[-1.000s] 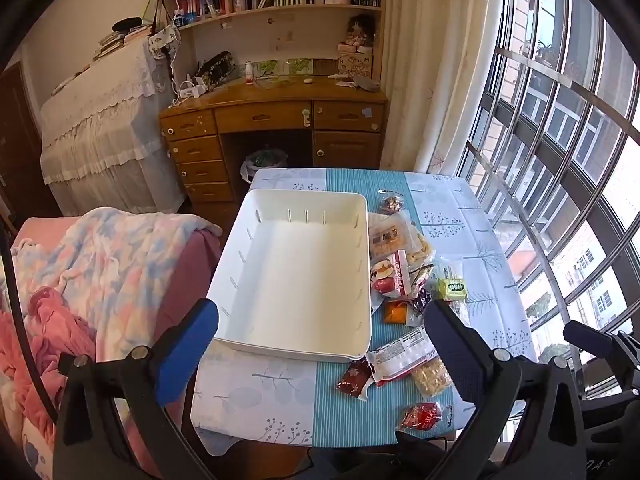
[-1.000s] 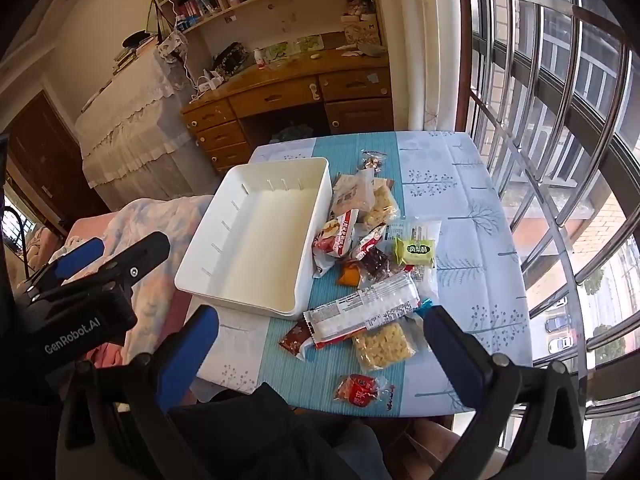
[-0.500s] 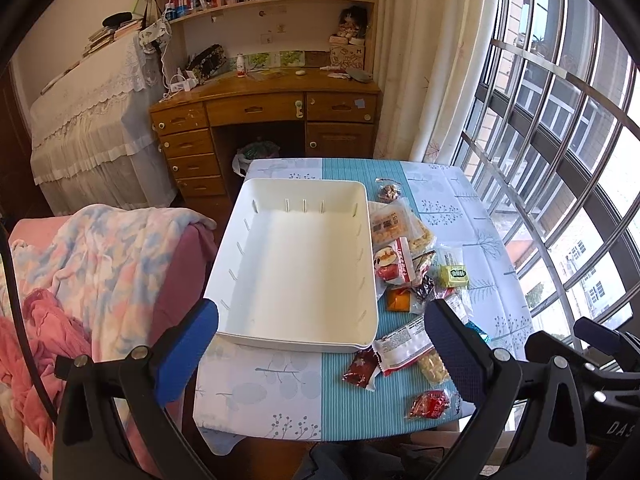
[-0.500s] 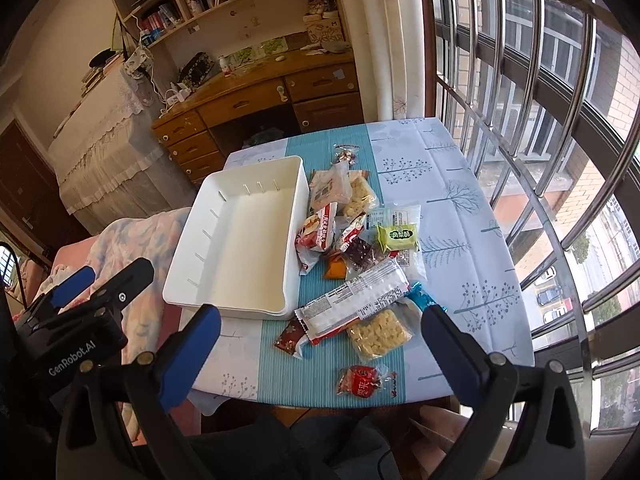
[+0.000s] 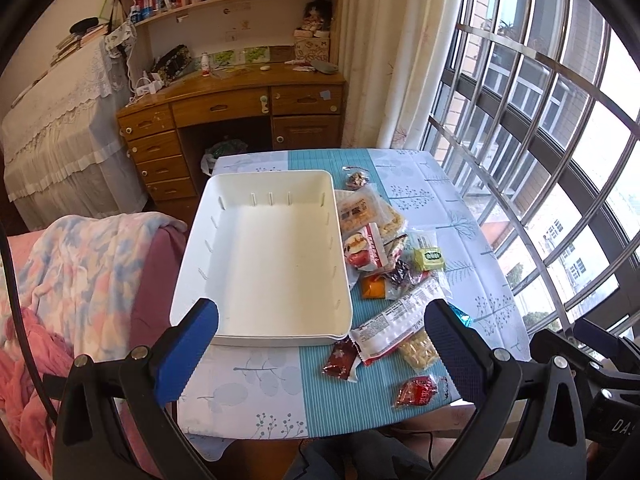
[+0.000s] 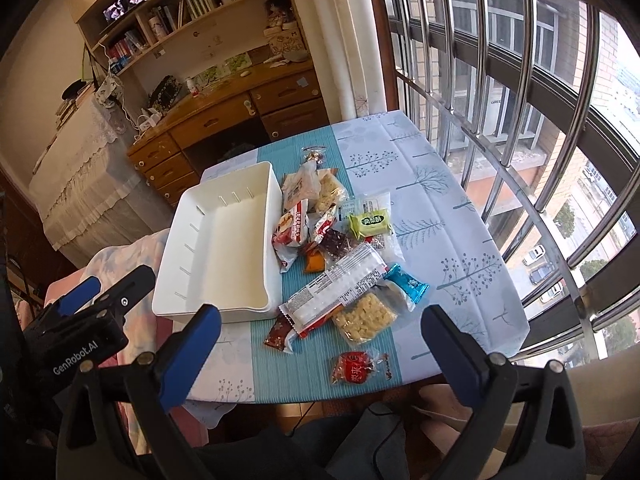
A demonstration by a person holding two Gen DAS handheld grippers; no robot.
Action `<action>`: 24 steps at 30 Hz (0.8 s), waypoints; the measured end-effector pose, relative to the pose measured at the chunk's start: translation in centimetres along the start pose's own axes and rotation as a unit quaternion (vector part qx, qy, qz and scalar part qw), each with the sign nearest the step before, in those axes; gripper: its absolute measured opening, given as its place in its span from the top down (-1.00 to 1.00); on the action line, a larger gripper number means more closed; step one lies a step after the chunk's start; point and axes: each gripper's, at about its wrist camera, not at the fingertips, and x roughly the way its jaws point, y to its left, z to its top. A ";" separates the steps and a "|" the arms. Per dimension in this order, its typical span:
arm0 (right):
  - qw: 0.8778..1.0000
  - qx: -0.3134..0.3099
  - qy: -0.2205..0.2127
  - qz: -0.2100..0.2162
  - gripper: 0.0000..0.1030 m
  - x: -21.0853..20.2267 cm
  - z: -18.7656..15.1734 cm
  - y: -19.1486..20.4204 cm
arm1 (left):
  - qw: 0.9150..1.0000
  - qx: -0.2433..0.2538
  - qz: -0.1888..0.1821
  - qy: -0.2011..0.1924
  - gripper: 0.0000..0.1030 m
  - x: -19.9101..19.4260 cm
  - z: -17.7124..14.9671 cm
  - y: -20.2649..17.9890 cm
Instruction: Organize snacks
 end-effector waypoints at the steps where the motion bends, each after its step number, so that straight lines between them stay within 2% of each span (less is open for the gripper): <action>1: 1.000 -0.001 -0.001 0.000 -0.96 0.0 0.0 -0.3 | 1.000 0.002 0.003 0.004 -0.99 0.2 0.0 -0.3; 6: 1.000 -0.016 -0.005 0.006 -0.96 0.3 0.5 -1.1 | 1.000 -0.005 0.008 0.009 -0.99 0.3 0.1 -1.2; 12: 0.997 -0.070 -0.006 0.024 -0.95 1.0 2.2 -2.6 | 0.999 -0.039 0.028 0.026 -0.99 1.0 0.5 -3.0; 17: 0.991 -0.127 -0.007 0.044 -0.94 1.6 3.7 -4.0 | 0.995 -0.073 0.056 0.025 -0.99 1.0 0.5 -5.1; 21: 0.984 -0.170 0.000 0.061 -0.92 2.6 4.7 -5.6 | 0.991 -0.113 0.063 0.026 -0.99 1.4 0.1 -6.6; 24: 0.977 -0.201 0.001 0.071 -0.88 3.4 5.1 -6.6 | 0.986 -0.141 0.073 0.040 -0.99 2.2 -0.8 -7.7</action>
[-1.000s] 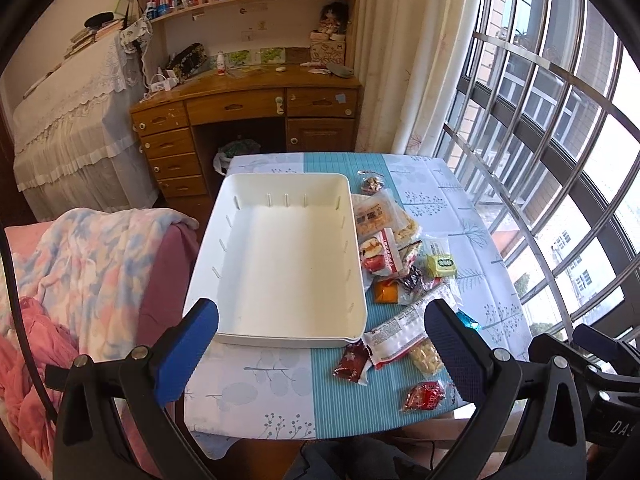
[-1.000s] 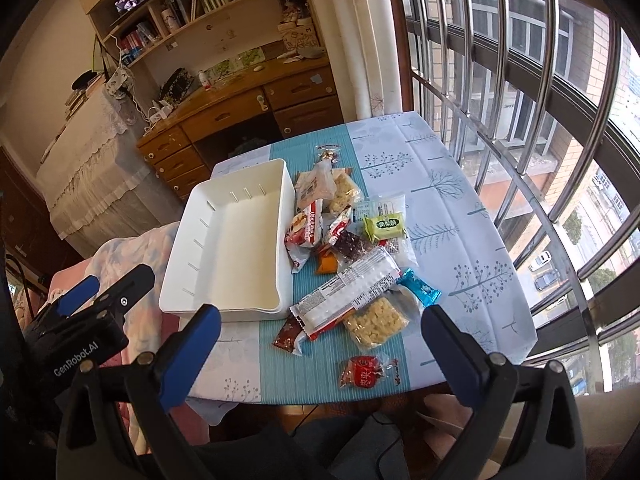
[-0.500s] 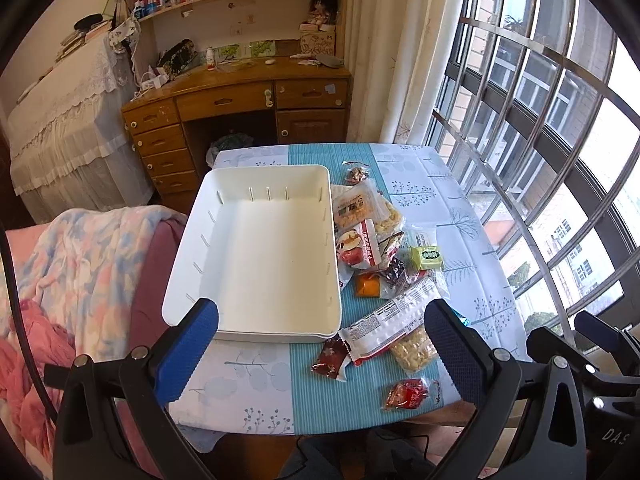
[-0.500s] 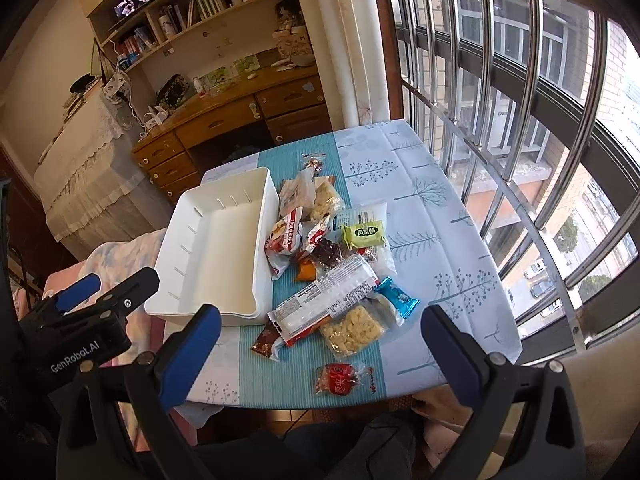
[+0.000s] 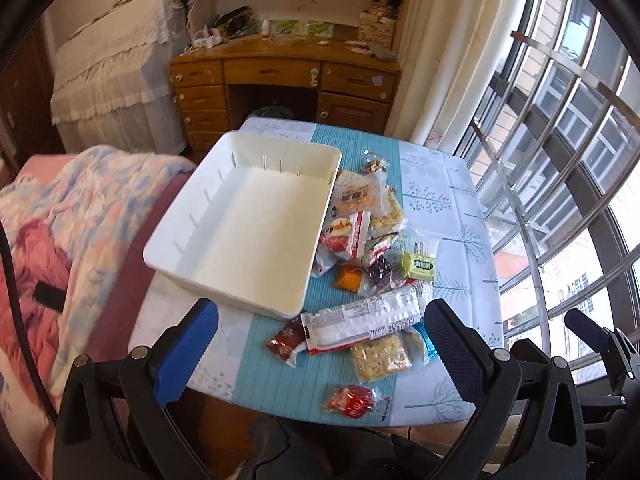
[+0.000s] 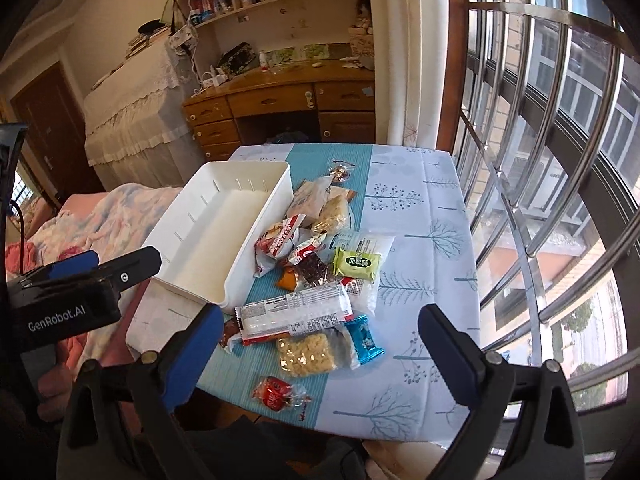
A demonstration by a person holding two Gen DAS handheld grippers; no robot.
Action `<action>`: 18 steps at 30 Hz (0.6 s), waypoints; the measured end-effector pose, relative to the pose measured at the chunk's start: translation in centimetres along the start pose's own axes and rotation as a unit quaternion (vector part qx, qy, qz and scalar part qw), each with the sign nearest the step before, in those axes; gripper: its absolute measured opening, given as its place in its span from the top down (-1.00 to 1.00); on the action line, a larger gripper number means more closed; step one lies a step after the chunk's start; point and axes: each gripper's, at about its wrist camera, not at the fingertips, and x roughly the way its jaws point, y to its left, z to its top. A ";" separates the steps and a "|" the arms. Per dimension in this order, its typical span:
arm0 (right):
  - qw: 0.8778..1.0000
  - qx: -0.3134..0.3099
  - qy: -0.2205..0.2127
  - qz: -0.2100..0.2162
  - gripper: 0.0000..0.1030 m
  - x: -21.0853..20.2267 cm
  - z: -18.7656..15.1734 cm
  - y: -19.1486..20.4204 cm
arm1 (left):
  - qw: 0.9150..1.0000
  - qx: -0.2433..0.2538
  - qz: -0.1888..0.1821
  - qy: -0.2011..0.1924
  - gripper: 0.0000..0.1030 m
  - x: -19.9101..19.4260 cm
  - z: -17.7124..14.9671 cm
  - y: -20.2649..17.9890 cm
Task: Organize snacks
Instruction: 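Grasp the red-wrapped bun with the left gripper while the right grasps the blue candy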
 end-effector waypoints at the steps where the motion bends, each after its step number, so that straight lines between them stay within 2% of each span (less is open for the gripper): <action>1: 1.000 -0.011 0.001 0.007 -0.86 0.4 -0.1 -0.4 | 1.000 -0.006 0.007 0.007 -0.99 0.3 -0.4 -0.3; 5: 0.999 -0.040 0.022 0.025 -0.84 2.5 -0.4 -2.1 | 0.997 -0.046 0.019 0.055 -0.99 2.5 -2.2 -0.8; 8: 0.997 -0.055 0.044 0.038 -0.83 4.5 -1.0 -3.2 | 0.991 -0.082 0.027 0.100 -0.99 4.9 -3.8 -0.4; 11: 0.994 -0.057 0.078 0.051 -0.72 6.8 -1.7 -4.5 | 0.978 -0.131 0.035 0.159 -0.99 7.6 -5.8 0.3; 13: 0.991 -0.058 0.102 0.062 -0.71 8.1 -2.3 -5.1 | 0.969 -0.159 0.033 0.188 -0.99 9.1 -6.9 0.7; 15: 0.989 -0.066 0.112 0.076 -0.71 9.1 -2.8 -5.6 | 0.957 -0.187 0.026 0.218 -0.99 10.5 -8.1 1.3; 18: 0.986 -0.086 0.120 0.073 -0.71 10.3 -3.7 -5.8 | 0.943 -0.212 0.021 0.257 -0.99 12.4 -9.4 1.6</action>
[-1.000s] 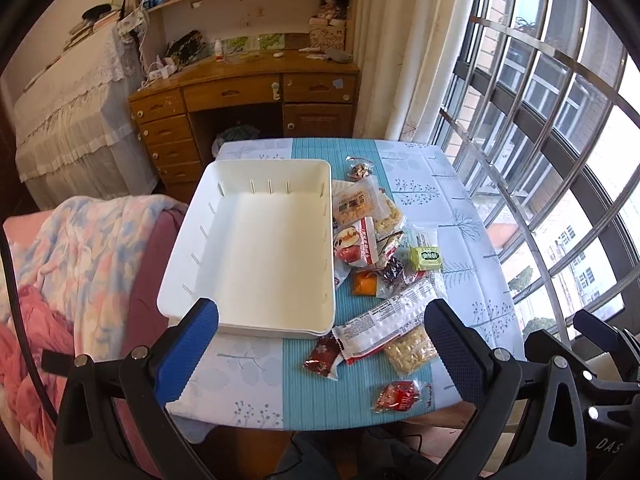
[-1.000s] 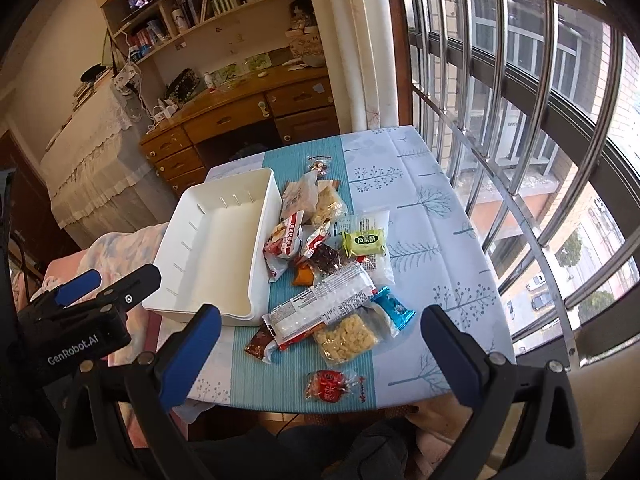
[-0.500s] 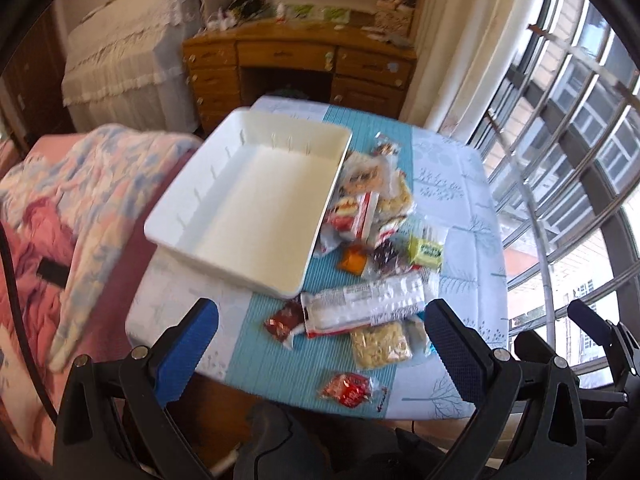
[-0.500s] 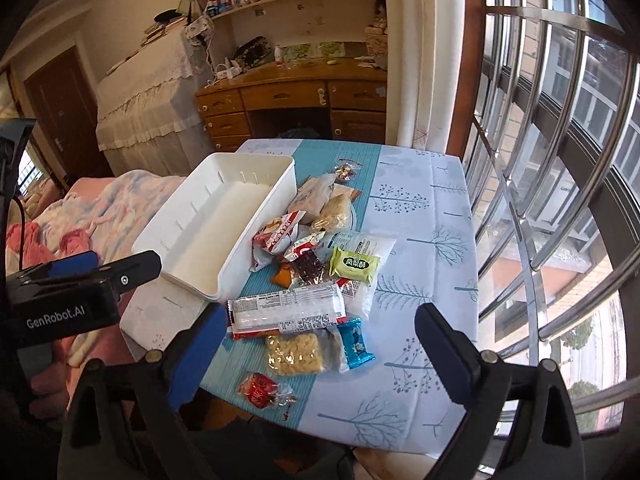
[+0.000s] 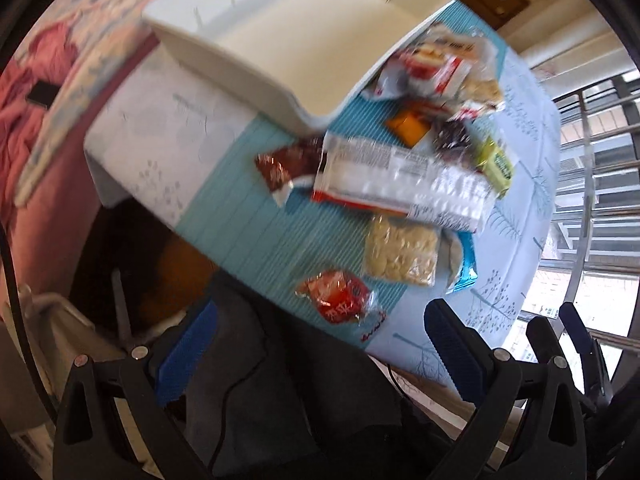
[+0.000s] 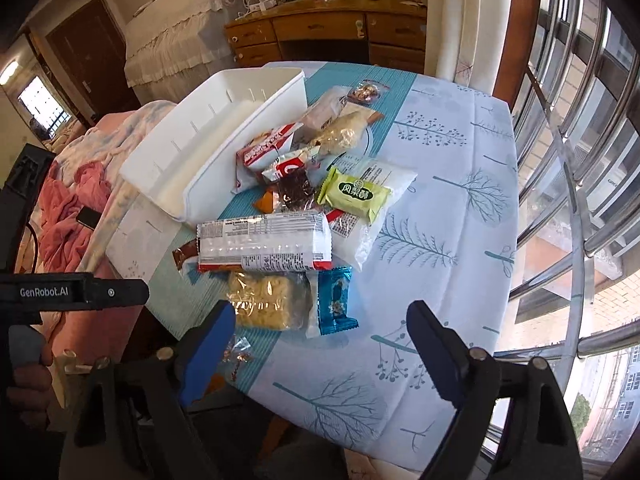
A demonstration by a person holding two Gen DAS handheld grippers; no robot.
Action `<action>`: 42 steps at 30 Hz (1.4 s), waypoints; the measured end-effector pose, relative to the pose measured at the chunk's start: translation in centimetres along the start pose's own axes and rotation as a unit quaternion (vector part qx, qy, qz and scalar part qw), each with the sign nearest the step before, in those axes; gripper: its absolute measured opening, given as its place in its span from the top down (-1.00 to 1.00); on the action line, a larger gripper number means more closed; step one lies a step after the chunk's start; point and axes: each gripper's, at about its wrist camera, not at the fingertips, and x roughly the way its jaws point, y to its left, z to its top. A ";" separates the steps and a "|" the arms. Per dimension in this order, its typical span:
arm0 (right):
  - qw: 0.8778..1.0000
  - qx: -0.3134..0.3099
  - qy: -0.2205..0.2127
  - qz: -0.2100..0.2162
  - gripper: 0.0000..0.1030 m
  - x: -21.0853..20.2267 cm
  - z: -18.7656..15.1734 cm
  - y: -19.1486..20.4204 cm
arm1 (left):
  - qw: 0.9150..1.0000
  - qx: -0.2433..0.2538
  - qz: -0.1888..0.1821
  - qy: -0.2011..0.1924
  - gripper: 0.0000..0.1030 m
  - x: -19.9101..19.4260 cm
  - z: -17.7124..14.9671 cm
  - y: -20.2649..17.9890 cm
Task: Organize snacks
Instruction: 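Grasp the red-wrapped bun with the left gripper while the right grasps the blue candy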
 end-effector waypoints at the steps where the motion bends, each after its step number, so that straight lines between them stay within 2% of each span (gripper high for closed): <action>1: 1.000 -0.005 0.003 -0.001 -0.71 0.3 -0.1 0.0 | 1.000 -0.007 -0.001 0.013 -0.99 0.7 0.1 0.1; 5: 0.999 -0.015 0.028 -0.001 -0.67 2.2 -0.7 -0.1 | 0.997 -0.041 -0.013 0.071 -0.99 3.5 0.5 0.7; 8: 0.999 -0.026 0.041 0.003 -0.62 3.6 -0.9 0.0 | 0.992 -0.063 -0.023 0.107 -0.92 5.1 1.0 1.0; 13: 0.997 -0.041 0.062 0.003 -0.57 5.9 -0.8 0.5 | 0.984 -0.088 -0.030 0.152 -0.88 7.7 1.7 1.3; 15: 0.996 -0.052 0.072 -0.001 -0.48 7.0 -0.7 0.8 | 0.980 -0.098 -0.034 0.168 -0.87 8.6 1.7 1.5; 20: 0.993 -0.077 0.093 -0.007 -0.36 9.1 -0.8 1.3 | 0.972 -0.126 -0.043 0.194 -0.73 10.7 1.4 1.9; 25: 0.990 -0.095 0.105 -0.009 -0.30 10.3 -1.0 1.6 | 0.964 -0.149 -0.050 0.214 -0.38 12.5 0.8 2.0; 29: 0.989 -0.100 0.112 -0.009 -0.20 10.8 -1.1 1.3 | 0.960 -0.163 -0.056 0.220 -0.30 13.7 0.4 1.8; 31: 0.988 -0.100 0.114 -0.006 -0.16 11.1 -1.1 1.1 | 0.959 -0.166 -0.057 0.222 -0.15 14.0 0.4 1.5; 34: 0.988 -0.099 0.115 0.000 -0.08 11.5 -1.0 0.8 | 0.958 -0.169 -0.064 0.221 -0.03 14.7 0.6 0.6; 42: 0.988 -0.100 0.118 0.008 0.00 11.9 -1.0 0.1 | 0.955 -0.183 -0.077 0.220 0.01 15.6 0.8 0.7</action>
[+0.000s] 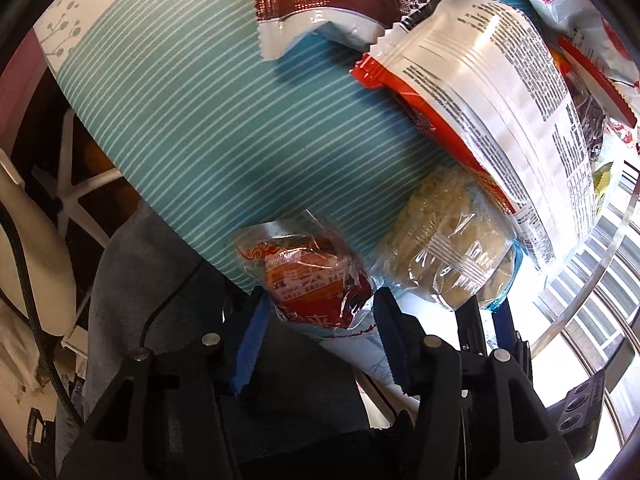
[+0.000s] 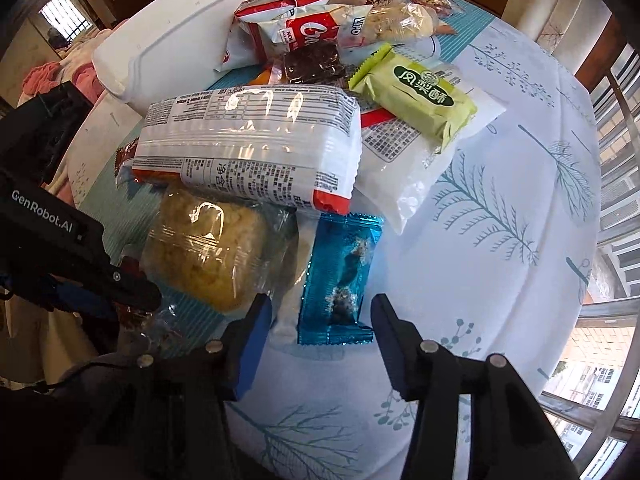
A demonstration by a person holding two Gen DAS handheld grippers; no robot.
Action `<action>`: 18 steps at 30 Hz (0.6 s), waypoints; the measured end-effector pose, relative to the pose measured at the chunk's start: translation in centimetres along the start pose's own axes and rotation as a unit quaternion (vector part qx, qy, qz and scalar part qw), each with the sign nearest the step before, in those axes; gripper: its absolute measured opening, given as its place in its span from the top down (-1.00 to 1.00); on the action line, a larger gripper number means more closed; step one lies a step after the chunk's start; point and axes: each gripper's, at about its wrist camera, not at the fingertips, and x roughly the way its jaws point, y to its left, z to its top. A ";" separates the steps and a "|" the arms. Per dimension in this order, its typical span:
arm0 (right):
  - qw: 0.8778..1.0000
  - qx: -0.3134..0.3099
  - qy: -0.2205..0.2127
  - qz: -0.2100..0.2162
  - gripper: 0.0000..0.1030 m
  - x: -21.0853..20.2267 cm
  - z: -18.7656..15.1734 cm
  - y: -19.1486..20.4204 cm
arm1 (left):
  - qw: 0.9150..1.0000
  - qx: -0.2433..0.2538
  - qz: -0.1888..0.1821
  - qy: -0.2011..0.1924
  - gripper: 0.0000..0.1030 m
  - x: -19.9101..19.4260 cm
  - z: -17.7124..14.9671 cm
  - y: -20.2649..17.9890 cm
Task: Organize snacks
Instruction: 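Grasp the red-wrapped bun with the left gripper while the right grasps the blue candy, then carry the red bun and blue candy into the white tray and release both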
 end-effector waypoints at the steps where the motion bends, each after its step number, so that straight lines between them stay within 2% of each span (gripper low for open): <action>1: 1.000 0.000 -0.001 0.001 0.00 0.1 -0.1 -0.1 | 1.000 0.002 -0.002 0.000 0.02 -0.1 -0.1 0.0; 4: 1.000 0.001 0.000 0.009 0.09 0.0 -0.1 -0.3 | 1.000 0.007 -0.001 -0.003 0.11 -0.9 -0.3 0.7; 18: 1.000 0.025 0.009 0.015 0.13 -0.8 0.1 -0.8 | 1.000 0.017 -0.009 -0.012 0.14 -2.9 -2.7 2.1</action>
